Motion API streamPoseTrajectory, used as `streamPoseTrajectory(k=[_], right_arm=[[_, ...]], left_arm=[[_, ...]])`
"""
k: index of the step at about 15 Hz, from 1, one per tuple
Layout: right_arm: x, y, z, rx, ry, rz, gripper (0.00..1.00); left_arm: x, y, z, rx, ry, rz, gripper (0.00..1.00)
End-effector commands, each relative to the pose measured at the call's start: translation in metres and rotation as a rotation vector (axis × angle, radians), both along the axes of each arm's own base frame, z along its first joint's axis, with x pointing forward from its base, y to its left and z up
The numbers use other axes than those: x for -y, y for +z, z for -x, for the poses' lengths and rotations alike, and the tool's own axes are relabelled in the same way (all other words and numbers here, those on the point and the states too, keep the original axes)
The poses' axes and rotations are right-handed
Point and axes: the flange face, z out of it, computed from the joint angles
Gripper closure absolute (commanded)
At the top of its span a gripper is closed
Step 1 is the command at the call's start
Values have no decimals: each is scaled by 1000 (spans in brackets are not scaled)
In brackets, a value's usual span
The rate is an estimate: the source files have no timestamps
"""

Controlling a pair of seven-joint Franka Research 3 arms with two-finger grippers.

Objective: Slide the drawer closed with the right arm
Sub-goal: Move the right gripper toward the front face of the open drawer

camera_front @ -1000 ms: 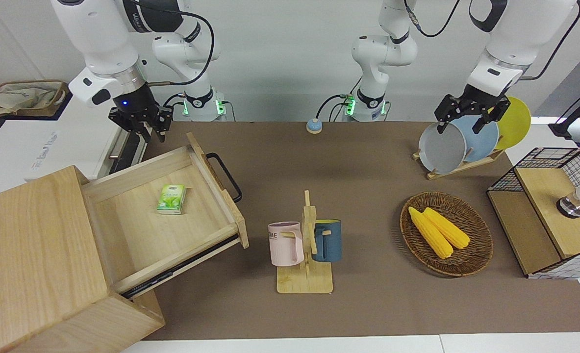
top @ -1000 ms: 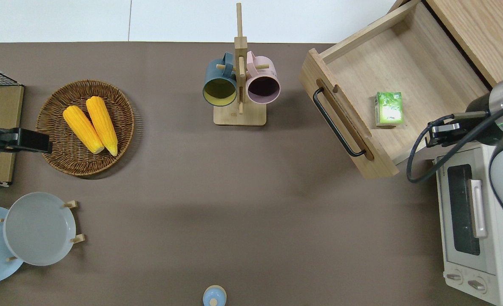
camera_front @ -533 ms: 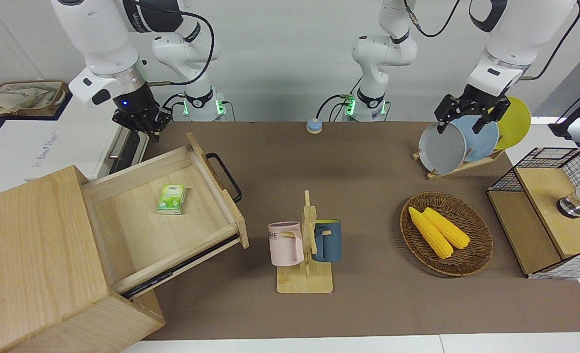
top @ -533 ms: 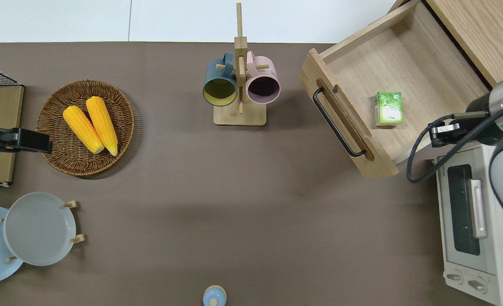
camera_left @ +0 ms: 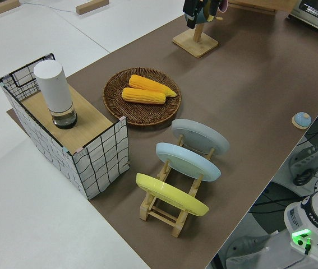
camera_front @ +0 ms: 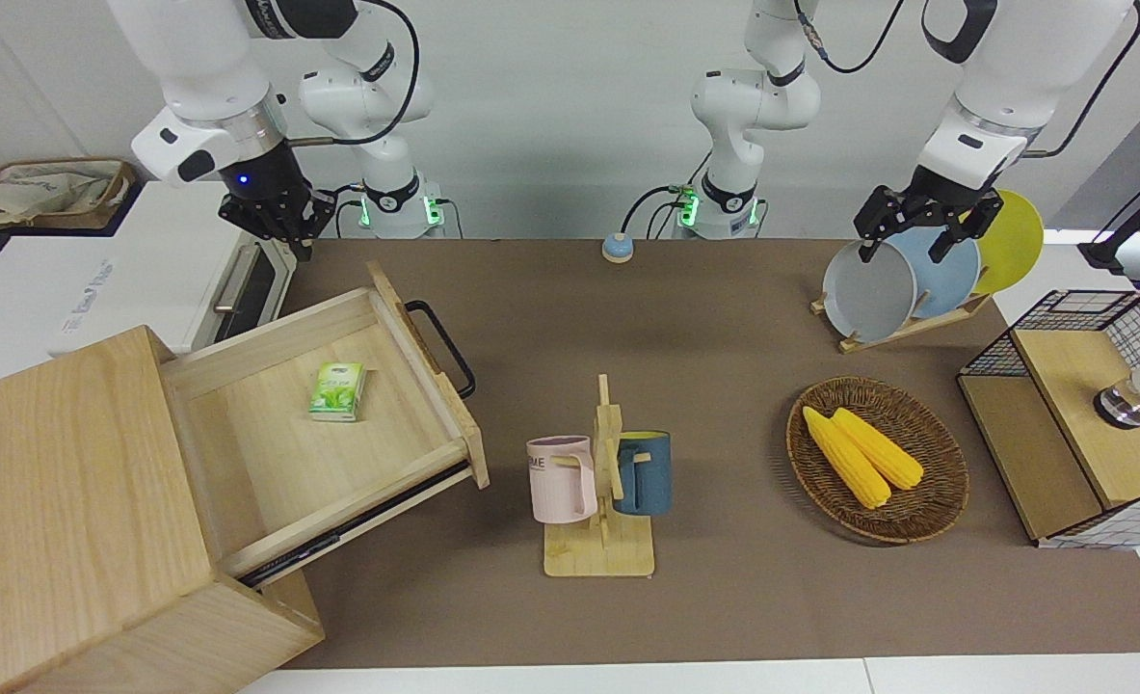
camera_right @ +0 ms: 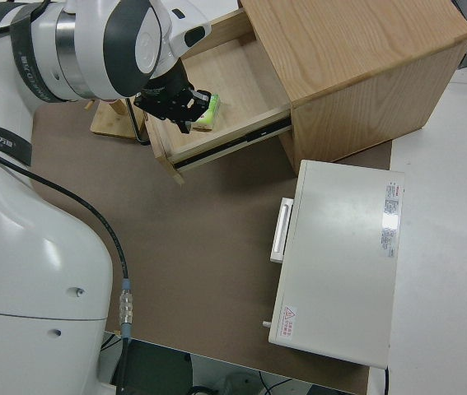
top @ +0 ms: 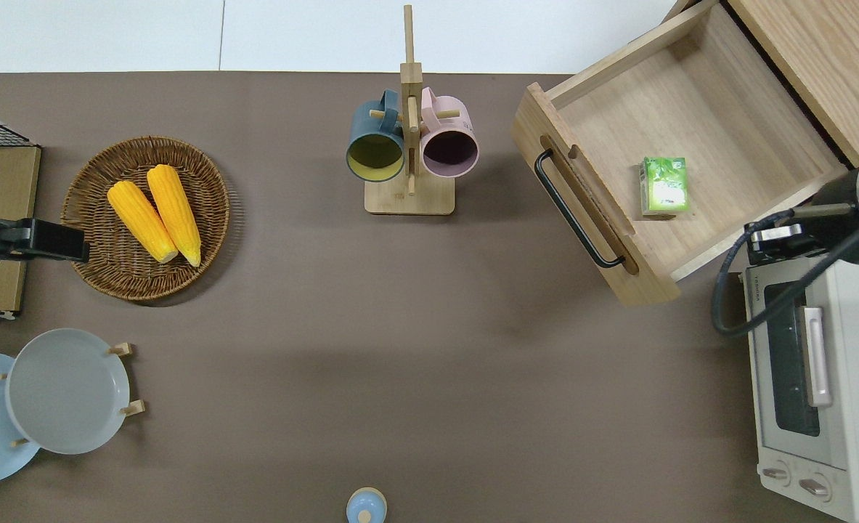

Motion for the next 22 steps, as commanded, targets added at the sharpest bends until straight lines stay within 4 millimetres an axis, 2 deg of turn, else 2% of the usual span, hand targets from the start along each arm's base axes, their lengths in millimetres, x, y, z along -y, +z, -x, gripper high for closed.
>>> streamPoseTrajectory(k=[1, 4, 7, 12, 17, 22], right_arm=[[-6, 14, 18, -10, -8, -11, 1000], [-15, 21, 23, 5, -61, -13, 1000], [-40, 22, 23, 14, -97, -21, 1000], [-96, 24, 21, 79, -189, -37, 1000], [-157, 3, 14, 103, -306, -51, 1000], [-207, -35, 4, 87, -436, -35, 1000]], left_arm=[[0, 2, -4, 8, -8, -16, 5], [0, 2, -4, 8, -8, -14, 2], [0, 2, -4, 8, -8, -14, 5], [0, 2, -4, 8, -8, -16, 2], [0, 2, -4, 8, -8, -14, 5], [0, 2, -4, 8, -8, -16, 2]])
